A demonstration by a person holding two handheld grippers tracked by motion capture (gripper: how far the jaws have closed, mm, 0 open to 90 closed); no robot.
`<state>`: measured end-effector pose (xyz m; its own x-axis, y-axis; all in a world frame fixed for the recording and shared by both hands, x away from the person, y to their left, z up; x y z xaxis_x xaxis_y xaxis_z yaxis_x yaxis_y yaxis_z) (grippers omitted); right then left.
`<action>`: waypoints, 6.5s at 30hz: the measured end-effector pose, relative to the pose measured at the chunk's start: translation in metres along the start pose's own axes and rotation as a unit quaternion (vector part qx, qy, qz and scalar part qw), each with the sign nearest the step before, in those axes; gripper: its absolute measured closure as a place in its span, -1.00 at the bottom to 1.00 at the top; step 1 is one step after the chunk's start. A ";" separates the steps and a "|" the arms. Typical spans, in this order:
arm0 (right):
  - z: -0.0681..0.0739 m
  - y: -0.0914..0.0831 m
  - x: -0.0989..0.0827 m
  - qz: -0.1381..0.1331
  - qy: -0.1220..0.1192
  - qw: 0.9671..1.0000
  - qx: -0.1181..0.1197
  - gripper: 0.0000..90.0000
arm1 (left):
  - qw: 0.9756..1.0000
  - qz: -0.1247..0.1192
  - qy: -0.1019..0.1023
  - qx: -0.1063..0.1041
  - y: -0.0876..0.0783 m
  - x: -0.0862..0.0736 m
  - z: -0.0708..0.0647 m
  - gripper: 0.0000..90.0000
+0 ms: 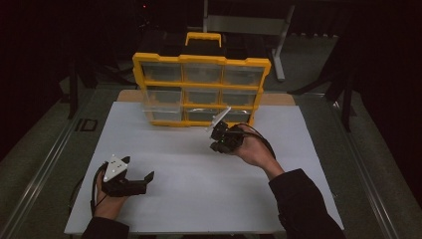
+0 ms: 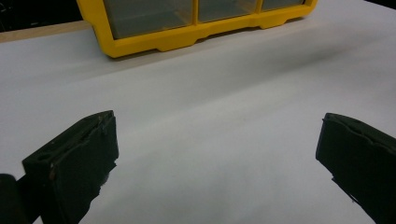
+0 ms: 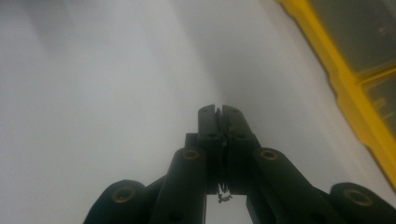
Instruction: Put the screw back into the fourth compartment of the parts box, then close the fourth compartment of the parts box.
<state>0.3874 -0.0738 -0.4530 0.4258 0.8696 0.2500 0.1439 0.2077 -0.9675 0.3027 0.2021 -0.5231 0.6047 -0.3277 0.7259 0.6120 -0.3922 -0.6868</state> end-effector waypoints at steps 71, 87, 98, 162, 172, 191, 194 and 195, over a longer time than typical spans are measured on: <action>-0.017 -0.084 0.080 -0.097 -0.008 0.995 -0.015 0.95 | 1.000 0.003 0.002 -0.005 -0.003 0.004 -0.003 -1.00; -0.017 -0.093 0.102 -0.112 -0.001 0.994 -0.012 0.95 | 1.000 0.000 0.000 -0.006 -0.003 0.004 -0.003 -1.00; -0.019 -0.094 0.115 -0.114 0.008 0.993 -0.005 0.95 | 1.000 -0.001 0.000 -0.007 -0.003 0.004 -0.003 -0.99; -0.034 -0.078 0.158 -0.117 0.054 0.992 -0.021 -0.27 | 1.000 -0.016 -0.003 -0.015 -0.005 0.004 0.000 -1.00; -0.034 -0.072 0.128 -0.093 0.027 0.994 -0.042 -0.54 | 1.000 -0.012 -0.001 -0.011 -0.003 0.003 0.000 -1.00; -0.034 -0.068 0.071 -0.080 0.017 0.996 -0.047 -0.63 | 1.000 -0.011 -0.002 -0.008 -0.002 0.003 0.000 -1.00; -0.033 -0.069 0.059 -0.081 0.018 0.995 -0.049 -0.65 | 1.000 -0.012 -0.003 -0.007 -0.002 0.003 0.000 -1.00; -0.033 -0.069 0.056 -0.082 0.018 0.995 -0.049 -0.66 | 1.000 -0.013 -0.004 -0.007 -0.002 0.003 0.000 -1.00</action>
<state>0.4304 -0.0540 -0.3708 0.4214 0.8107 0.4065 0.2994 0.2987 -0.9062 0.3034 0.2022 -0.5191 0.5921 -0.3107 0.7436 0.6210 -0.4122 -0.6667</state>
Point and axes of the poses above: each handheld gripper's, and its own axes: y roughly forward along the jaws, x roughly out of its top, z roughly to its left, the point moved 6 cm from there along y, roughly forward along the jaws, and after that the axes turned 14 degrees about z, right-handed, at the moved point
